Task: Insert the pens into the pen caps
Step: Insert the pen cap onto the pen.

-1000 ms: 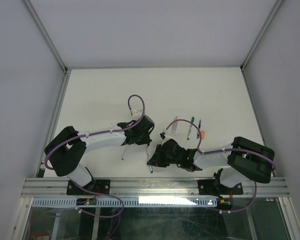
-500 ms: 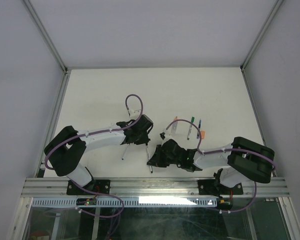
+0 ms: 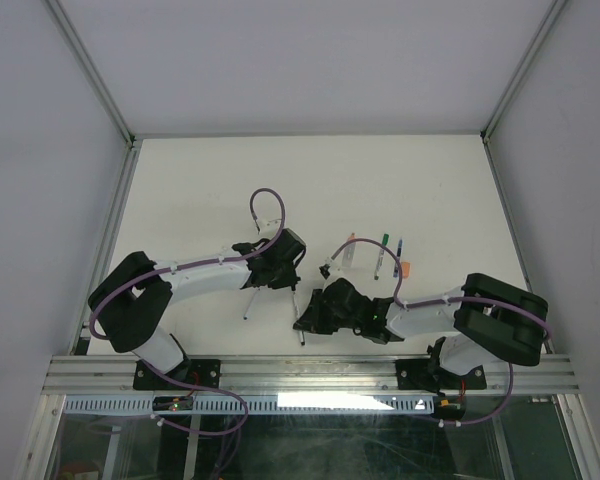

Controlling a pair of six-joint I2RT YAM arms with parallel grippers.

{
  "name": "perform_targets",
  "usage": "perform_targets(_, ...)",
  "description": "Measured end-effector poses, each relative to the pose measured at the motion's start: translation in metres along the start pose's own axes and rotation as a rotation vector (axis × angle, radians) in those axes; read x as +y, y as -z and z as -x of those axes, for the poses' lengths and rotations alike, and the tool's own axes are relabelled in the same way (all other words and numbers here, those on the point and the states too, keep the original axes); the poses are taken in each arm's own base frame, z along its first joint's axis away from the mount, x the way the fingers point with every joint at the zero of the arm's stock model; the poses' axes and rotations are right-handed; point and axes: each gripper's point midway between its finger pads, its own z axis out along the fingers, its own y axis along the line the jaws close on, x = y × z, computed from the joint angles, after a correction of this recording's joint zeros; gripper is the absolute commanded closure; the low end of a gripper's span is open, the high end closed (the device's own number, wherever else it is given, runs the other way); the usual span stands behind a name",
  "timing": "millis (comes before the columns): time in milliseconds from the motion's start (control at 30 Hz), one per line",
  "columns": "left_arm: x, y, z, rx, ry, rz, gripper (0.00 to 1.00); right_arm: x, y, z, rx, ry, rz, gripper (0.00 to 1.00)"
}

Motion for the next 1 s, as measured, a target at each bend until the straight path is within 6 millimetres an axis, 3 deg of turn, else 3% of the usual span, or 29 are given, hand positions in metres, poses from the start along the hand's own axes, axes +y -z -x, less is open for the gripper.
perform_targets(1000,0.004,0.006,-0.011,0.036,0.009,-0.028,1.0,0.005,-0.008,0.004,-0.014,-0.019,0.003,1.0)
